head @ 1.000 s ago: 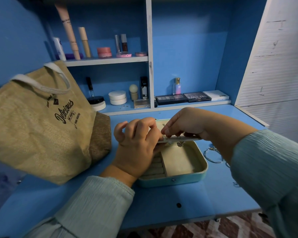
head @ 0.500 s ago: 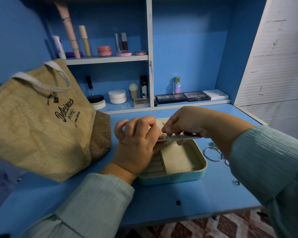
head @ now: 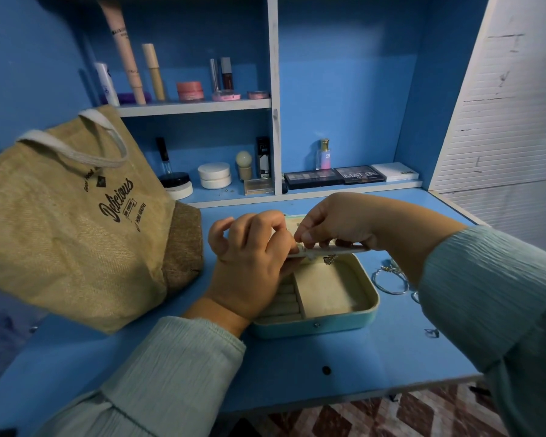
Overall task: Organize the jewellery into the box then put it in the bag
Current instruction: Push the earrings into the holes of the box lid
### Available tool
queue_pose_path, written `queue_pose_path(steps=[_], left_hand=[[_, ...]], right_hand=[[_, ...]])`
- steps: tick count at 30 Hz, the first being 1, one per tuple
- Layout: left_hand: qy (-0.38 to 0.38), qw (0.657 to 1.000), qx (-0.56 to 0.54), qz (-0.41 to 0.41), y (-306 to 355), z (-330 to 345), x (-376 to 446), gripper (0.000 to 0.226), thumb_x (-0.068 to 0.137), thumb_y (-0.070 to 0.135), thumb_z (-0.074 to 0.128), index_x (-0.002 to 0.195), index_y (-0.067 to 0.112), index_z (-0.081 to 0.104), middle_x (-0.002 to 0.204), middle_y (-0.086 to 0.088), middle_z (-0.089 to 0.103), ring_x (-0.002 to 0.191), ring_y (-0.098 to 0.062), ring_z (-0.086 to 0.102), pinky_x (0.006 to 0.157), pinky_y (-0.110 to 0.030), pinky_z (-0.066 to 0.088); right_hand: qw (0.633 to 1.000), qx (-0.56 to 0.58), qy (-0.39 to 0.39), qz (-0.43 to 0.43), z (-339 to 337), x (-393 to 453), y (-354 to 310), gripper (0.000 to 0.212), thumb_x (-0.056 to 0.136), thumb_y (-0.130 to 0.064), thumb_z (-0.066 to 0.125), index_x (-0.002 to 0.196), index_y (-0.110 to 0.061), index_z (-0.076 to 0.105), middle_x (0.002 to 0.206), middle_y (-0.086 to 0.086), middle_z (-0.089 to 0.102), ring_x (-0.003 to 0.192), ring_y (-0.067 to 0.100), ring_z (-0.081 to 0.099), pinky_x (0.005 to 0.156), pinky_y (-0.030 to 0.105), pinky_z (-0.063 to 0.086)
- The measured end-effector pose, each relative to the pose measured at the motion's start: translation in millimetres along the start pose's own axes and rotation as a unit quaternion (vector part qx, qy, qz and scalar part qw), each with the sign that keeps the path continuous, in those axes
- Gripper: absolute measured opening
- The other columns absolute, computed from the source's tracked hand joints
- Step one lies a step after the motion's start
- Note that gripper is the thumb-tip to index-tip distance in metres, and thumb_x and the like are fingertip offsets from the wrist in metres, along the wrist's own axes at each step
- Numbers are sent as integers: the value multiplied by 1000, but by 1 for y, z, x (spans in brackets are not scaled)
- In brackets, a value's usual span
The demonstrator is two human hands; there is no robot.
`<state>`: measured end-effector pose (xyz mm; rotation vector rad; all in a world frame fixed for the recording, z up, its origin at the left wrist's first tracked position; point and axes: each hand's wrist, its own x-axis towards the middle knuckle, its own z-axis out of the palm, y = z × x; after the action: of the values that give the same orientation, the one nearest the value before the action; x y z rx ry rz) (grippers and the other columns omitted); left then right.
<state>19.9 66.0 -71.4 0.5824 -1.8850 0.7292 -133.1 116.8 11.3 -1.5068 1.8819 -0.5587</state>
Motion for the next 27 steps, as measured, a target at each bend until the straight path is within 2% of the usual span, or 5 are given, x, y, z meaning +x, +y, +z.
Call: queue_pose_path(steps=[6,10,15,20,27], left_hand=[[3,1000,-3,1,1,-1,0,28,58,25,90,68,19,65,102,3,39,95,-21,38,95,-34,12],[0,1000,-4,4,0,-1,0,27,59,25,89,69,20,65,102,3,39,95,-21,38,95,-34,12],[-1,1000,-1,7,0,-1,0,26,60,25,88,68,20,64,102,4,39,94,-20,38,87,-38,24],[3,1000,4,4,0,-1,0,30,58,26,90,67,21,62,101,4,39,94,-20,38,92,-37,19],[-1,1000,-1,14,0,-1,1,26,62,29,86,68,20,62,101,1,38,94,-21,38,90,-36,20]], right_hand=[[1000,7,-5,6,0,1,0,20,88,-10,61,75,-22,69,43,-14,57,50,7,44,51,21,36],[999,32,-9,6,0,4,3,21,89,-9,60,74,-22,69,49,-13,60,53,8,47,54,22,37],[1000,21,-14,2,1,5,4,21,89,-8,60,75,-21,68,44,-13,57,43,3,44,46,19,33],[999,35,-8,8,1,6,6,22,88,-7,61,73,-21,69,50,-10,59,55,10,45,50,21,35],[999,32,-6,7,2,7,7,22,88,-9,61,73,-22,69,52,-9,59,55,10,44,51,22,36]])
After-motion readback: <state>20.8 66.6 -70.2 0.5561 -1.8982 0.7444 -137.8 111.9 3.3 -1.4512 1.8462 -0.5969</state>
